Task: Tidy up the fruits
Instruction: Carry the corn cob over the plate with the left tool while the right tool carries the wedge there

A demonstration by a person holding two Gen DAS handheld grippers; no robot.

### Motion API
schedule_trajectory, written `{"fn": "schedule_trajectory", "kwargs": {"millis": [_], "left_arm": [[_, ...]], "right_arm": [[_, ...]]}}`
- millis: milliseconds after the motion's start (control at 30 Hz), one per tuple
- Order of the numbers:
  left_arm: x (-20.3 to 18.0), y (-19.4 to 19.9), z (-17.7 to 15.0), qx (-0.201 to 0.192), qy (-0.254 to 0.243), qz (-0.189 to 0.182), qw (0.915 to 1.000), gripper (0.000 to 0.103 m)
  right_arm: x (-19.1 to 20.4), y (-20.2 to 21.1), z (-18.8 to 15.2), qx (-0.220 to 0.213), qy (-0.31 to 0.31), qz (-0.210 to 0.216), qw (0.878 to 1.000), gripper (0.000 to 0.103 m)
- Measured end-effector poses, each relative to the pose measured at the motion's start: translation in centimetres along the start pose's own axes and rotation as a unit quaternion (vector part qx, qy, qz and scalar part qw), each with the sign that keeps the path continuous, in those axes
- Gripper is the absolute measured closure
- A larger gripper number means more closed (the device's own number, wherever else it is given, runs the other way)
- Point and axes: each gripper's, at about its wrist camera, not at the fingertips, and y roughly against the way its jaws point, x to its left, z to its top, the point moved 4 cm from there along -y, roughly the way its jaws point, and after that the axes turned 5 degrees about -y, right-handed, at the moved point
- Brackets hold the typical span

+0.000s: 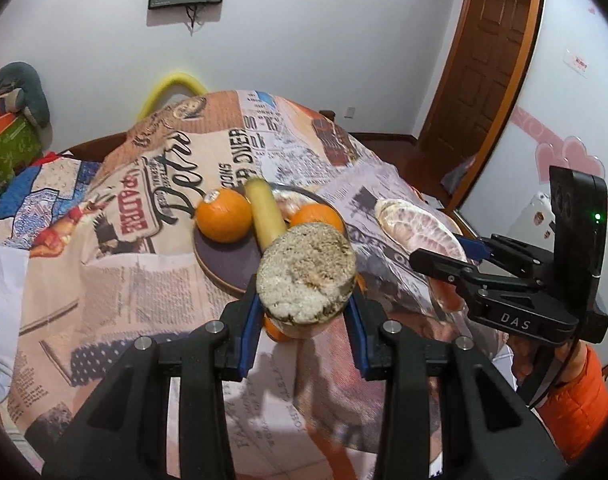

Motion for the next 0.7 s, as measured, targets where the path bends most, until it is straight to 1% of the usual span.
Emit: {"fn": "schedule_trajectory", "kwargs": {"millis": [133, 400, 500, 600, 700], "left_arm": [[1.4, -0.2, 0.6, -0.003, 0.004, 0.014, 0.9999, 0.065], [4.1, -2.1, 1.0, 0.018, 0.009, 0.031, 0.9993, 0.065], [5.0, -3.1, 1.1, 0.027, 0.013, 0.033, 0.9990, 0.065], [5.4, -4.2, 1.2, 0.037, 0.015, 0.027, 0.9988, 0.065], [5.6, -5.5, 1.3, 0.049, 0.009, 0.026, 0.9984, 0.065]], "right_arm": [[0.3, -0.5, 0.8, -0.005, 0.000, 0.006, 1.000, 0.058], [0.5, -2.1, 1.8, -0.006, 0.001, 0.015, 1.000, 0.058], [0.4, -2.8, 2.1, -0.004, -0.001, 0.018, 1.000, 0.058], [0.2, -3.7, 2.4, 0.000, -0.004, 0.021, 1.000, 0.058], [0.2, -4.5, 3.0, 0.001, -0.003, 0.023, 1.000, 0.058]]}}
